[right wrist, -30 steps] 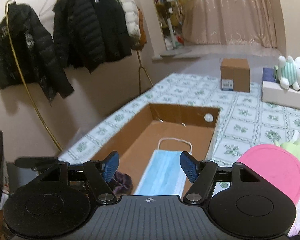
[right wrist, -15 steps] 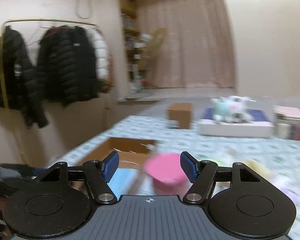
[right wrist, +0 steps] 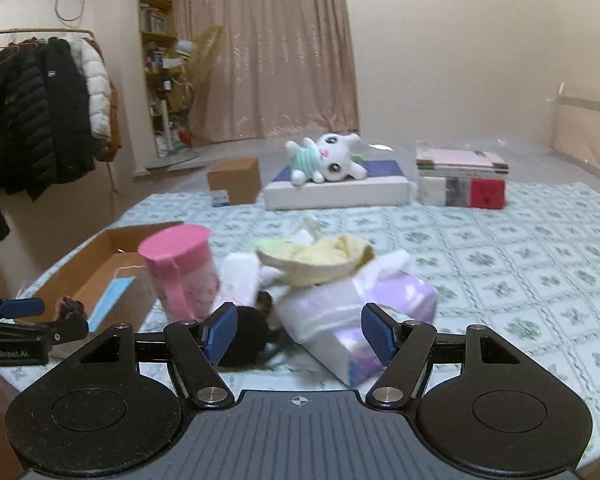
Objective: Organize soft objects
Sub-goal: 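Grasp the black fuzzy ball with the left gripper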
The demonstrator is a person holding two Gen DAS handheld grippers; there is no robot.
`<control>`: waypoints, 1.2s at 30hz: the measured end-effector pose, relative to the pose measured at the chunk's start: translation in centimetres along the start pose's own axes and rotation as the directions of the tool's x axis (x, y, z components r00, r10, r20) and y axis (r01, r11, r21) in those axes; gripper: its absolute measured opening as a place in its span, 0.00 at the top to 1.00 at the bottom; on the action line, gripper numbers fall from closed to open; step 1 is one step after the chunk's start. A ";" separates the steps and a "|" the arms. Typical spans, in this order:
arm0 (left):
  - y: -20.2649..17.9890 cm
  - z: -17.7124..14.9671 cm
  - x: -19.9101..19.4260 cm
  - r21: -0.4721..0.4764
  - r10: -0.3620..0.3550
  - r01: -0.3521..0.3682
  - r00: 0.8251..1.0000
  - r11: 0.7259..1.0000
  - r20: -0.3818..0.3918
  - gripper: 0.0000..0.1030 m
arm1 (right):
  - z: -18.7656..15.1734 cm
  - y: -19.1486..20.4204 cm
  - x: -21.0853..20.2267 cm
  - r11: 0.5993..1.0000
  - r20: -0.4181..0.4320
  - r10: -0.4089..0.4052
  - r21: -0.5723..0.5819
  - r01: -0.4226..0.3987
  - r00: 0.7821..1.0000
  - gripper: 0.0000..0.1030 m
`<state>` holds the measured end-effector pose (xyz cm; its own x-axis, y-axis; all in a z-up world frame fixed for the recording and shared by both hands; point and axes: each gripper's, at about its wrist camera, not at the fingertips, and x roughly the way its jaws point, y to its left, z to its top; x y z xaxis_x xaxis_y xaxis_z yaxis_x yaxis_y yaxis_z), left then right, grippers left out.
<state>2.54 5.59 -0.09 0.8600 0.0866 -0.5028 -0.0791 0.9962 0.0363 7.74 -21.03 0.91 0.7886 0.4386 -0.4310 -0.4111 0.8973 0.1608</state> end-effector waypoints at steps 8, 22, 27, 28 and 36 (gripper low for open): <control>-5.2 -0.5 3.0 0.181 -0.032 0.031 0.999 0.983 0.002 0.12 | -0.6 -2.5 1.1 0.999 -0.038 -0.027 0.043 0.029 0.999 0.33; -10.6 -1.8 9.7 0.347 -0.040 0.048 0.999 0.937 -0.028 0.25 | -1.0 -5.0 4.5 0.996 -0.082 -0.034 0.075 0.040 0.996 0.33; -11.9 -2.2 12.0 0.385 0.000 0.009 1.000 0.923 -0.025 0.30 | -1.1 -5.7 5.6 0.996 -0.098 -0.030 0.082 0.038 0.995 0.33; -12.2 -2.2 12.3 0.393 0.008 0.001 1.000 0.920 -0.021 0.30 | -1.2 -5.9 5.8 0.996 -0.103 -0.029 0.084 0.038 0.994 0.33; -13.2 -3.0 14.4 0.442 0.055 -0.040 0.998 0.896 -0.022 0.30 | -1.5 -6.7 6.7 0.994 -0.121 -0.027 0.099 0.039 0.992 0.33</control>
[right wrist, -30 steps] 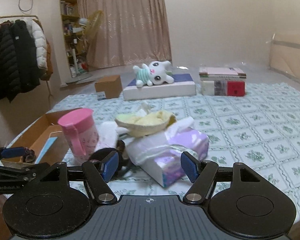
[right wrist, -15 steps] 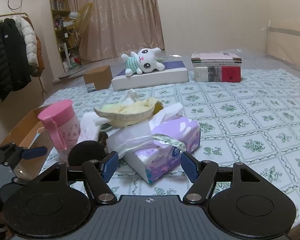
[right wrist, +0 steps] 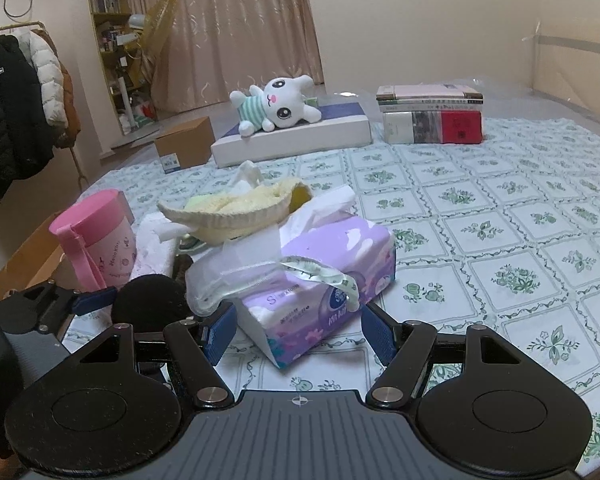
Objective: Organize soft objects
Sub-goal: 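Grasp the black fuzzy ball with the left gripper, then grasp the white pink-printed cloth with the right gripper while the left gripper holds the black ball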
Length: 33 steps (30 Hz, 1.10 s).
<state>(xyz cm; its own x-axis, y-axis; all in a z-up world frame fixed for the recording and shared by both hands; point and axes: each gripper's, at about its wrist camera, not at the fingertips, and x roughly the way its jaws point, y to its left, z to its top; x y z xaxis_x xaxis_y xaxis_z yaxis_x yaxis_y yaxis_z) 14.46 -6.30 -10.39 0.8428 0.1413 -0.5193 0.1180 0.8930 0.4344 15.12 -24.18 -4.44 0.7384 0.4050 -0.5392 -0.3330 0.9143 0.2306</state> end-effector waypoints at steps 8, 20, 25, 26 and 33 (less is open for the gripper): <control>-0.5 -0.4 0.8 0.038 0.027 -0.027 0.999 0.999 -0.017 0.41 | 0.0 -0.3 0.4 1.000 -0.006 0.000 0.008 0.000 1.000 0.33; 3.6 -0.7 -3.1 -0.236 -0.119 0.110 0.993 0.965 -0.025 0.50 | 1.4 1.2 -0.5 1.000 0.029 0.026 -0.018 -0.026 0.999 0.33; 5.9 -1.6 -5.2 -0.308 -0.121 0.107 0.992 0.945 -0.028 0.50 | 1.9 3.5 -0.3 0.994 0.031 0.096 -0.053 -0.094 0.995 0.33; 6.4 -2.0 -5.5 -0.325 -0.117 0.101 0.993 0.940 -0.029 0.50 | 2.0 4.1 0.0 0.992 0.029 0.109 -0.060 -0.107 0.994 0.33; 10.3 -3.4 -6.7 -0.419 -0.081 0.057 0.996 0.906 -0.040 0.50 | 2.8 7.1 3.0 0.970 -0.007 0.237 0.059 -0.236 0.972 0.34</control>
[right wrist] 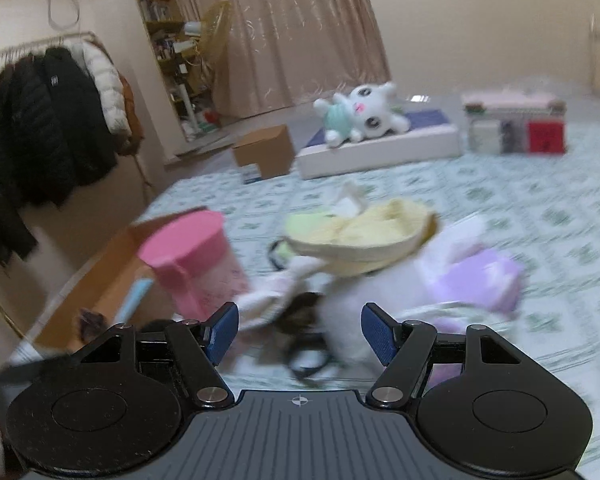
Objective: Organize soft objects
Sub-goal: 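Grasp the white pink-printed cloth with the right gripper while the left gripper holds the black ball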
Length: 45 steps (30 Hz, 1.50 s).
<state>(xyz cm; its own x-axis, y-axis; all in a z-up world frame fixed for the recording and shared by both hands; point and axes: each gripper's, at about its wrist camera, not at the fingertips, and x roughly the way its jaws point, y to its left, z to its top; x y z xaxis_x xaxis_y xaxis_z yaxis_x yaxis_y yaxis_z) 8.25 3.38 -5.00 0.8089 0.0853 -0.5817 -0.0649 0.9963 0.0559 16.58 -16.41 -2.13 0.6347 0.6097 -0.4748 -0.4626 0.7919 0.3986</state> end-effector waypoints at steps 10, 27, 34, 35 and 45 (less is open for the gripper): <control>3.5 0.6 -0.2 -0.087 0.018 -0.016 1.000 0.996 0.022 0.50 | 1.2 0.7 6.1 0.989 -0.042 -0.025 0.141 0.031 0.999 0.54; 4.6 0.4 -1.4 -0.136 0.012 -0.008 1.000 0.991 0.026 0.50 | 0.7 2.3 3.5 0.995 -0.047 -0.076 0.055 0.078 0.996 0.89; 4.6 0.8 -3.5 -0.157 0.016 -0.008 0.999 0.988 0.052 0.50 | -0.8 3.3 -1.9 0.996 -0.016 -0.086 -0.020 0.086 0.996 0.89; 4.7 0.9 -3.8 -0.159 0.017 -0.008 0.998 0.987 0.056 0.50 | -0.9 3.5 -2.6 0.996 -0.012 -0.089 -0.027 0.088 0.996 0.89; 4.9 1.4 -6.7 -0.158 0.045 -0.031 0.995 0.987 0.091 0.50 | -0.2 5.1 -7.5 0.995 0.082 -0.069 -0.060 0.074 0.994 0.89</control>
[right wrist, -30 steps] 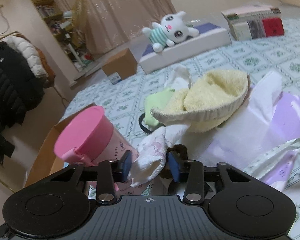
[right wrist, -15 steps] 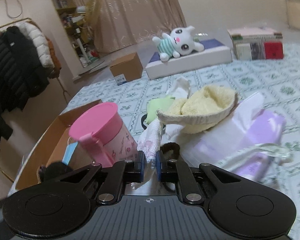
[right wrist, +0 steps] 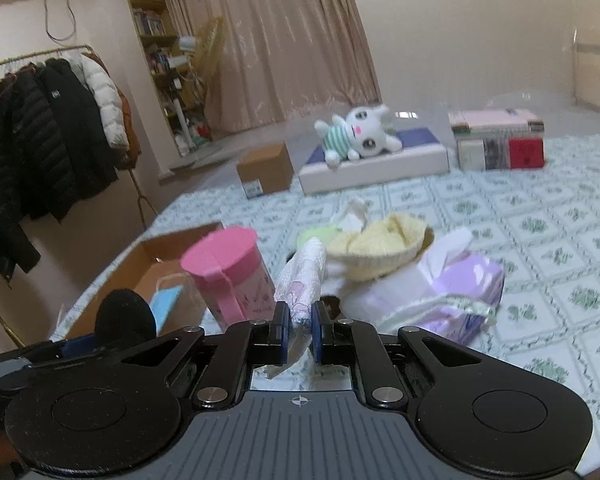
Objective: Organize soft objects
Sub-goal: 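Grasp the white pink-printed cloth with the right gripper while the left gripper holds the black ball, then carry ball and white cloth into the cardboard box and open both grippers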
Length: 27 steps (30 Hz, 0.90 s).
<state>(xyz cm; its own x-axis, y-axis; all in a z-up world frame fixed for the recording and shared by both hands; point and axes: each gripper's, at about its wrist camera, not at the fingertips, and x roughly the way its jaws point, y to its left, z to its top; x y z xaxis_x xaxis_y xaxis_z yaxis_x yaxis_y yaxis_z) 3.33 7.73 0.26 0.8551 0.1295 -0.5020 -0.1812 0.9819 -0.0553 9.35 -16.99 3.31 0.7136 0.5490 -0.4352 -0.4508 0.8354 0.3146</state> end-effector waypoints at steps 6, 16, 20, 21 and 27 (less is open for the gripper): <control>1.1 0.6 -1.2 -0.006 0.032 -0.032 0.999 0.999 0.022 0.50 | 1.4 2.0 -1.1 0.997 0.050 0.070 -0.040 -0.068 0.996 0.89; 6.7 1.7 -1.2 -0.033 0.144 -0.143 0.989 0.989 0.020 0.50 | 2.2 8.7 3.2 0.958 0.011 0.236 -0.173 -0.230 0.972 0.89; 9.5 2.0 -0.1 -0.025 0.191 -0.191 0.981 0.981 0.006 0.50 | 1.9 11.5 6.2 0.936 -0.028 0.284 -0.208 -0.284 0.958 0.89; 10.2 2.1 0.3 -0.023 0.202 -0.202 0.979 0.979 -0.001 0.50 | 1.8 12.2 6.9 0.930 -0.036 0.294 -0.219 -0.295 0.955 0.89; 13.9 1.8 2.9 -0.036 0.225 -0.227 0.973 0.973 -0.046 0.50 | 0.2 14.3 11.4 0.918 -0.099 0.308 -0.231 -0.323 0.946 0.89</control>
<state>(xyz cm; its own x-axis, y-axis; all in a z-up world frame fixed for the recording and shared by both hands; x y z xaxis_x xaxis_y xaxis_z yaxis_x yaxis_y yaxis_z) 4.20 21.96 -0.43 0.7693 0.3407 -0.5405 -0.3878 0.9213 0.0288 11.17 1.20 3.02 0.4836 0.7793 -0.3985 -0.7677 0.5963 0.2345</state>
